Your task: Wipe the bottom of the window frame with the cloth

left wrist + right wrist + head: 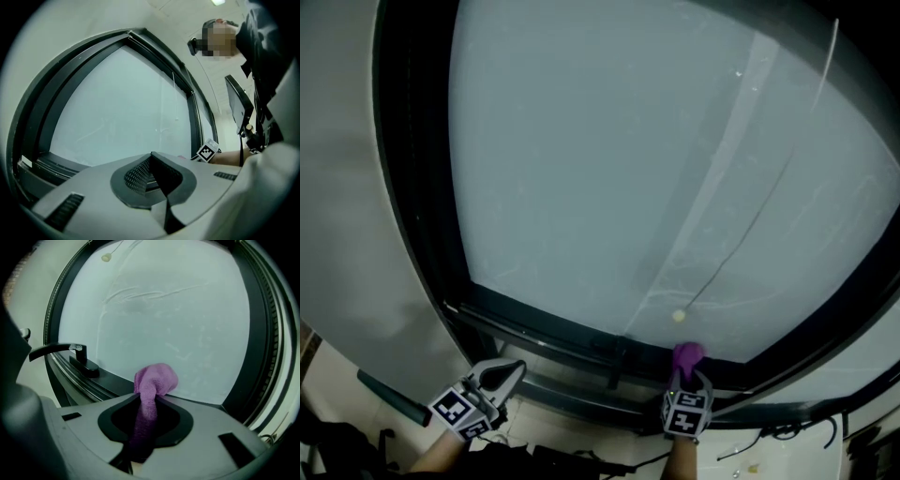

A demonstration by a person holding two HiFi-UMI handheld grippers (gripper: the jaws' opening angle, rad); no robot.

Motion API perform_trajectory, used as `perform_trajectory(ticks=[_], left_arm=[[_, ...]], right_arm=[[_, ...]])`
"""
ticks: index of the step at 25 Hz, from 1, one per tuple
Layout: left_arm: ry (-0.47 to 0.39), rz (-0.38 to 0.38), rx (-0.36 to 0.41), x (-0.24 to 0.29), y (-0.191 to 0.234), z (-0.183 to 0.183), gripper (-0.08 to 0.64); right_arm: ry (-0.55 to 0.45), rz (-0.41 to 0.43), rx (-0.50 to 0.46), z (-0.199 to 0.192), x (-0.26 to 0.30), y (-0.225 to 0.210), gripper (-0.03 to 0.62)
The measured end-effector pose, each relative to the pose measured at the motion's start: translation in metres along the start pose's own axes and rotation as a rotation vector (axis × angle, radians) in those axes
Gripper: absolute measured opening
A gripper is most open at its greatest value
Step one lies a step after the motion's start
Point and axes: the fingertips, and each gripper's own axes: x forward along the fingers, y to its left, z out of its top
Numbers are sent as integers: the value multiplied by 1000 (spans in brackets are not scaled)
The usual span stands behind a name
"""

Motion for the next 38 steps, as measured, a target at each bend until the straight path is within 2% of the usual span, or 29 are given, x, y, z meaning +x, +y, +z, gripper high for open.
perform_trajectory(ticks=[8, 11, 18, 22, 38], left_arm=[[14, 9, -41, -16, 3, 3, -5], [17, 39, -16, -26, 10, -1, -5], [19, 50, -6, -44, 13, 4, -5], [32, 74, -15, -57, 20, 0, -5], [49, 80, -44, -69, 29, 2, -5]], right_arm=[[-25, 70, -26, 13, 3, 38, 83], [-19, 91, -34, 16, 2, 50, 83], [-31, 93, -48, 24, 4, 62, 83], [-14, 107, -96, 25, 1, 81, 83], [-68, 138, -109, 45, -3, 103, 83]])
